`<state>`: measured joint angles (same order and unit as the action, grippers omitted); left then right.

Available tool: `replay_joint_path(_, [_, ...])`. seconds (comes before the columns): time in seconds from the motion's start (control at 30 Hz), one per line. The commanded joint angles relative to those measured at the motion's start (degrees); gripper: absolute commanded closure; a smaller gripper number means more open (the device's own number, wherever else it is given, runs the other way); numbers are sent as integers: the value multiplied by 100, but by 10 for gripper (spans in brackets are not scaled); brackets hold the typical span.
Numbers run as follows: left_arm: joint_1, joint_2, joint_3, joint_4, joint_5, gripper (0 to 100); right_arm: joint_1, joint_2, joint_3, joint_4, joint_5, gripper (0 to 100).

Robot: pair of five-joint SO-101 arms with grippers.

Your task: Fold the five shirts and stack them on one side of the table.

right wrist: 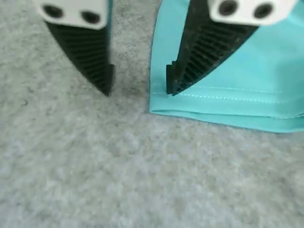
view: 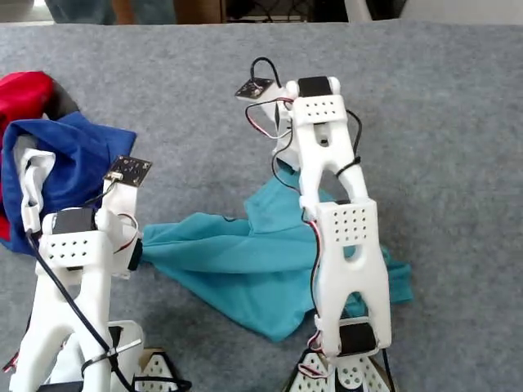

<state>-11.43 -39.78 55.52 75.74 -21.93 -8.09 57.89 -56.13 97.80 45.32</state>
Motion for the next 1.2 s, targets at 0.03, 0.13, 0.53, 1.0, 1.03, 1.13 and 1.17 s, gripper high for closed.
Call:
replay_joint_path(0.03, [-57, -132, -66, -62, -26, 971, -88, -40, -224, 18, -26, 756])
replay_joint_path(0.13, [-57, -114, -66, -62, -26, 971, -97, 57, -268, 9, -18, 771])
replay_joint_path(0.53, [-57, -114, -66, -70, -26, 971, -273, 549, -277, -79, -70, 808])
replay_joint_path(1.0, [-66, -132, -66, -62, -26, 971, -114, 541, -382, -44, -316, 943])
replay_joint_path(1.03, [-66, -132, -66, -62, -26, 971, -70, 549, -453, 18, -308, 943])
replay_joint_path(1.13, [-66, -132, -154, -62, -9, 971, -18, 549, -699, 237, -290, 956])
replay_joint_path(1.17, [-66, -132, -207, -62, 79, 971, -18, 549, -778, 290, -281, 962])
